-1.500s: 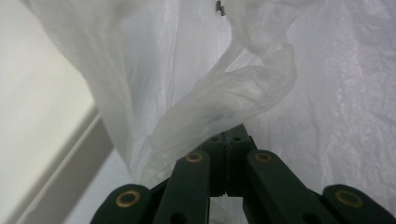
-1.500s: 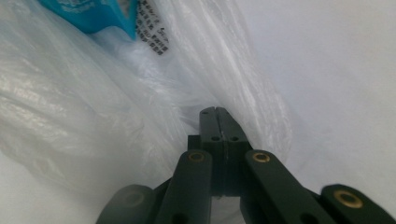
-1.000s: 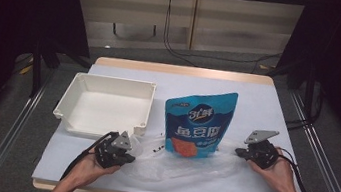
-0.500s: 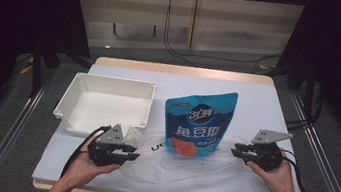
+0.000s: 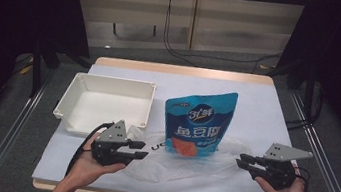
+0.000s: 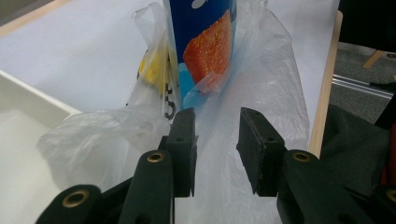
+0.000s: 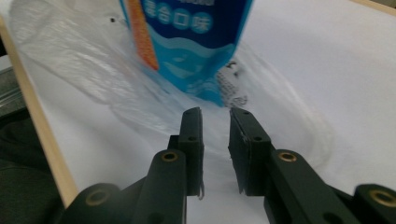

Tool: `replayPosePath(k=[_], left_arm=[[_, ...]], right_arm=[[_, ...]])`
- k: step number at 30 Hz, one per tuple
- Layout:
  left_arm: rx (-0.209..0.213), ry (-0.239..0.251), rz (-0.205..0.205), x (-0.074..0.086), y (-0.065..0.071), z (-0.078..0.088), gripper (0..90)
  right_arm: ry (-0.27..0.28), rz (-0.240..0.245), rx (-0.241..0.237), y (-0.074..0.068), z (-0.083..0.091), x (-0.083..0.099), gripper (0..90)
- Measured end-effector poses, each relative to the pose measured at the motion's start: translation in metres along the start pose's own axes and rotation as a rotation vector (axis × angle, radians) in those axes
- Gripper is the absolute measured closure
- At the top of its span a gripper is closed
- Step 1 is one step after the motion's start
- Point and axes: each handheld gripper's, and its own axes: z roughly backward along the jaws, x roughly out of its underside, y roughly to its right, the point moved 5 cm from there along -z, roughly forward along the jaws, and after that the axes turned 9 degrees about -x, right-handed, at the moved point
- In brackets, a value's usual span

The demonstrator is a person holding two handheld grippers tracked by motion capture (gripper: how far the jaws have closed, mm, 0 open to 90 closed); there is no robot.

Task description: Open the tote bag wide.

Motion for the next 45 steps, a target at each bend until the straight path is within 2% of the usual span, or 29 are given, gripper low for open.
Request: replayPosePath(k=[2,3,4,5,6,8,10,12,13,14,18,19,22,24,25,26,27,29,30,32,35,36,38,39,40,42,45], left_arm=[[0.02,0.0,0.022,-0.003,0.0,-0.009,70.7],[0.014,-0.009,0.025,-0.004,0.0,-0.013,72.7],[0.036,-0.002,0.045,-0.006,0.001,-0.019,74.3],[0.042,-0.013,0.041,-0.007,0.0,-0.024,76.5],[0.04,-0.023,0.04,-0.009,0.001,-0.029,76.5],[0.047,-0.055,0.04,-0.01,0.002,-0.043,80.3],[0.055,-0.072,0.048,-0.01,0.001,-0.051,82.5],[0.052,-0.081,0.064,-0.009,-0.001,-0.06,84.3],[0.056,-0.09,0.059,-0.009,-0.002,-0.064,85.3],[0.046,-0.104,0.055,-0.008,-0.003,-0.068,86.6],[0.049,-0.134,0.092,0.0,-0.007,-0.083,87.7],[0.053,-0.154,0.083,0.002,-0.007,-0.086,87.7],[0.04,-0.187,0.076,0.009,-0.006,-0.091,87.7],[0.047,-0.195,0.08,0.012,-0.006,-0.093,87.7],[0.033,-0.211,0.067,0.014,-0.006,-0.094,87.7],[0.034,-0.218,0.07,0.016,-0.006,-0.095,87.7],[0.041,-0.215,0.073,0.018,-0.004,-0.097,87.6],[0.036,-0.242,0.059,0.021,-0.004,-0.1,87.2],[0.033,-0.237,0.076,0.021,-0.003,-0.102,86.9],[0.041,-0.272,0.047,0.024,-0.002,-0.105,86.4],[0.048,-0.268,0.061,0.025,-0.001,-0.106,86.4],[0.047,-0.272,0.048,0.025,-0.001,-0.106,86.6],[0.04,-0.268,0.074,0.024,-0.001,-0.107,88.0],[0.037,-0.268,0.074,0.024,0.0,-0.107,88.5],[0.037,-0.287,0.019,0.025,-0.002,-0.105,88.6],[0.026,-0.285,0.035,0.023,0.0,-0.106,88.5],[0.025,-0.292,0.018,0.024,-0.002,-0.106,88.6]], right_arm=[[0.003,-0.001,-0.005,-0.01,-0.001,0.0,77.5],[0.008,-0.007,-0.008,-0.016,-0.003,-0.001,78.3],[-0.001,0.007,-0.023,-0.023,-0.007,-0.001,78.8],[-0.009,0.023,-0.034,-0.034,-0.016,-0.004,80.2],[-0.009,0.023,-0.034,-0.034,-0.016,-0.004,80.2],[-0.008,0.037,-0.059,-0.039,-0.027,-0.01,82.8],[-0.022,0.046,-0.07,-0.038,-0.039,-0.017,85.6],[-0.035,0.048,-0.067,-0.032,-0.051,-0.022,87.6],[-0.044,0.043,-0.072,-0.027,-0.058,-0.023,87.9],[-0.055,0.024,-0.066,-0.017,-0.07,-0.022,90.0],[-0.082,0.011,-0.053,-0.008,-0.082,-0.018,90.0],[-0.116,0.015,-0.032,-0.005,-0.087,-0.015,90.0],[-0.124,0.001,-0.03,-0.002,-0.09,-0.011,90.0],[-0.149,-0.015,-0.034,0.001,-0.096,-0.002,90.0],[-0.149,-0.015,-0.034,0.001,-0.096,-0.002,90.0],[-0.171,-0.013,-0.026,0.001,-0.097,0.001,90.0],[-0.171,-0.02,-0.031,0.0,-0.099,0.003,90.0],[-0.175,-0.016,-0.048,-0.001,-0.101,0.005,90.0],[-0.179,-0.009,-0.049,-0.002,-0.103,0.006,90.0],[-0.193,-0.008,-0.058,-0.004,-0.106,0.007,90.0],[-0.182,-0.013,-0.067,-0.005,-0.109,0.005,90.0],[-0.175,-0.01,-0.071,-0.005,-0.111,0.005,90.0],[-0.164,-0.014,-0.098,-0.006,-0.113,0.006,90.0],[-0.166,-0.018,-0.117,-0.007,-0.113,0.006,90.0],[-0.173,-0.011,-0.13,-0.01,-0.112,0.007,90.0],[-0.194,0.027,-0.161,-0.02,-0.107,0.011,90.0],[-0.197,0.034,-0.18,-0.026,-0.103,0.014,90.0]])
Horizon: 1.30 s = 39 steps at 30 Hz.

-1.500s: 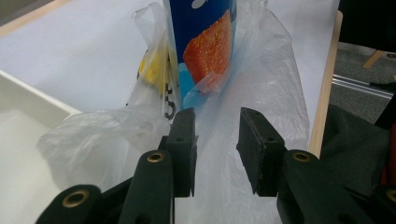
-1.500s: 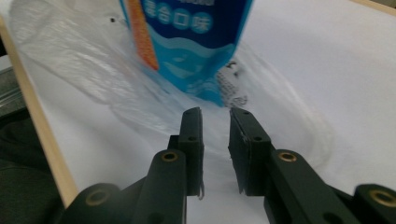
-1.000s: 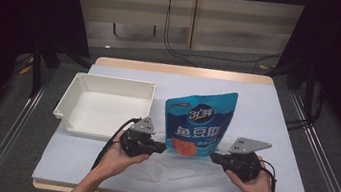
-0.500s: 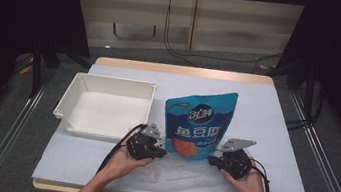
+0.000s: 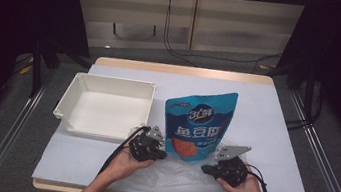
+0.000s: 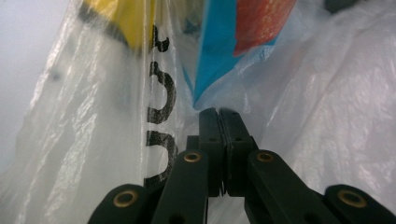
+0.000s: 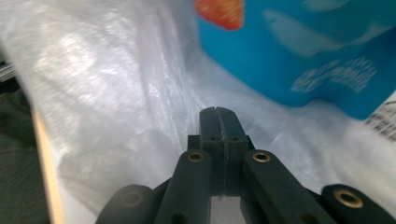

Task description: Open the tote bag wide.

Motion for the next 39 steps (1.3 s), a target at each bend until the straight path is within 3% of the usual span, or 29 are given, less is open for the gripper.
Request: replayPosePath(k=[3,4,6,10,16,17,18,19,29,32,33,36,38,39], left_arm=[[-0.007,0.004,0.018,-0.001,0.0,-0.001,88.6],[-0.003,0.022,0.058,-0.001,0.001,-0.002,88.6],[-0.002,0.014,0.046,-0.001,-0.002,-0.002,88.5],[-0.001,0.025,0.075,-0.002,-0.004,-0.003,88.5],[-0.005,0.007,0.061,-0.001,-0.006,-0.002,88.7],[-0.003,0.019,0.08,-0.002,-0.005,-0.003,88.6],[-0.004,0.005,0.051,-0.001,-0.006,-0.002,88.6],[-0.001,0.021,0.076,-0.002,-0.005,-0.003,88.6],[0.009,0.037,0.09,-0.001,-0.006,-0.004,88.6],[-0.008,0.011,0.071,-0.002,-0.004,-0.002,86.3],[-0.015,0.006,0.058,-0.003,-0.003,-0.002,84.5],[-0.004,0.018,0.054,-0.002,-0.001,-0.001,81.6],[0.002,0.014,0.023,-0.001,-0.002,-0.001,79.5],[0.008,0.026,0.036,-0.001,-0.001,-0.001,77.5]], right_arm=[[-0.005,0.02,-0.02,-0.006,0.003,0.005,90.0],[-0.001,0.023,-0.029,-0.008,0.004,0.007,90.0],[0.001,0.03,-0.047,-0.01,0.006,0.01,90.0],[0.005,0.055,-0.056,-0.017,0.011,0.018,90.0],[-0.002,0.069,-0.101,-0.026,0.018,0.027,90.0],[-0.006,0.073,-0.111,-0.028,0.019,0.028,90.0],[-0.007,0.077,-0.117,-0.029,0.02,0.03,90.0],[-0.009,0.072,-0.127,-0.031,0.021,0.032,90.0],[-0.03,0.081,-0.168,-0.037,0.026,0.037,90.0],[-0.017,0.082,-0.138,-0.036,0.025,0.036,90.0],[-0.019,0.09,-0.102,-0.036,0.025,0.035,90.0],[-0.002,0.085,-0.033,-0.028,0.024,0.031,90.0],[0.017,0.068,-0.006,-0.022,0.025,0.031,90.0],[0.034,0.06,0.009,-0.02,0.026,0.03,90.0]])
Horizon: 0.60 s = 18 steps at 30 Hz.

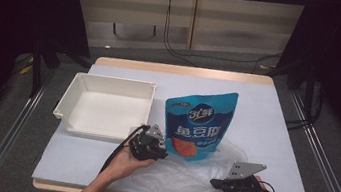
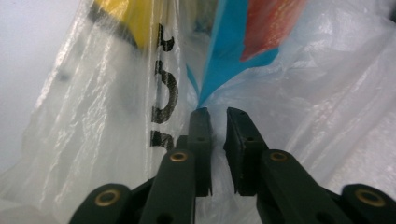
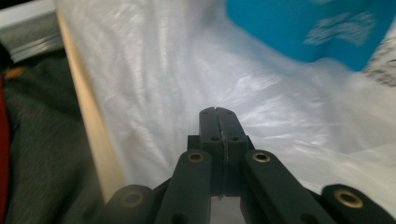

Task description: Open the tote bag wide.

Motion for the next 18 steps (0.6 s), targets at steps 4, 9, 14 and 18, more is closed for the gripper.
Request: replayPosePath(k=[4,9,14,18], left_arm=[[0.012,0.012,-0.004,0.0,0.003,0.003,71.8],[-0.019,0.074,-0.038,-0.005,0.007,0.015,67.9],[-0.012,0.144,-0.014,-0.009,0.007,0.032,63.1],[0.002,0.195,-0.037,-0.01,0.007,0.046,62.9]], right_arm=[[0.059,-0.018,0.016,0.002,0.007,-0.003,90.0],[0.12,-0.044,0.052,0.005,0.017,-0.005,83.6],[0.206,-0.102,0.064,0.01,0.03,-0.006,71.8],[0.232,-0.11,0.092,0.01,0.034,-0.008,66.6]])
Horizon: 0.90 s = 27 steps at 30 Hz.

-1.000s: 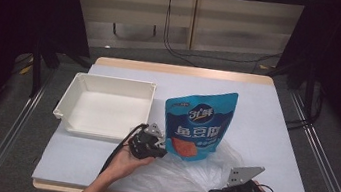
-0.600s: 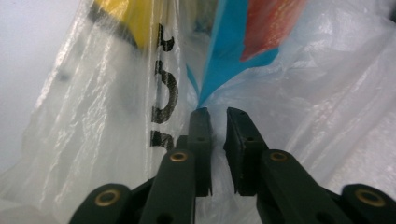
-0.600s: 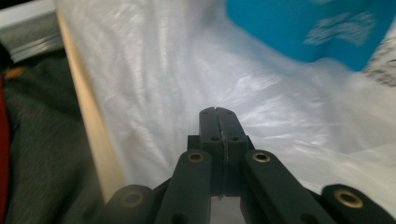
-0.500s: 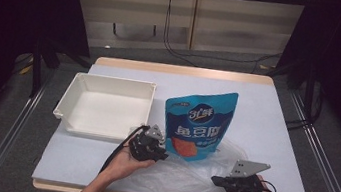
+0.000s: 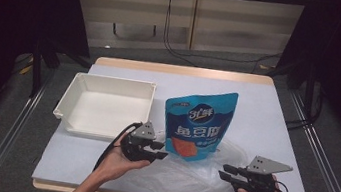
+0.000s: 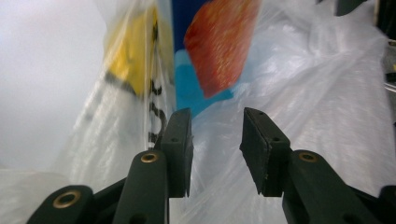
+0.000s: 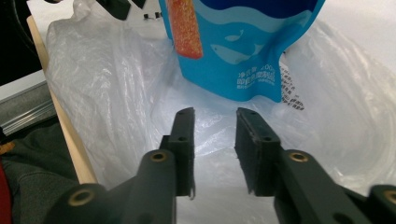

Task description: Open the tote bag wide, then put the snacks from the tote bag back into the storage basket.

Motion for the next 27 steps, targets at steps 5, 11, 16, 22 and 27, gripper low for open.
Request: replayPosePath(k=[5,11,16,22,27], left_arm=[[-0.021,0.059,0.033,-0.005,-0.008,0.015,56.8],[-0.02,0.142,0.03,-0.016,-0.009,0.031,49.9],[0.006,0.176,0.046,-0.025,-0.008,0.039,46.5],[0.013,0.205,0.048,-0.037,-0.007,0.05,47.8],[0.032,0.235,0.034,-0.051,-0.012,0.063,46.5]], right_arm=[[0.018,0.011,0.01,-0.002,0.001,-0.003,59.9],[0.041,-0.017,0.008,-0.003,0.007,-0.002,53.7],[0.058,-0.019,0.019,-0.003,0.011,-0.004,52.4],[0.063,-0.029,0.032,-0.004,0.017,-0.002,51.8],[0.079,-0.047,0.04,-0.004,0.021,-0.002,47.5]])
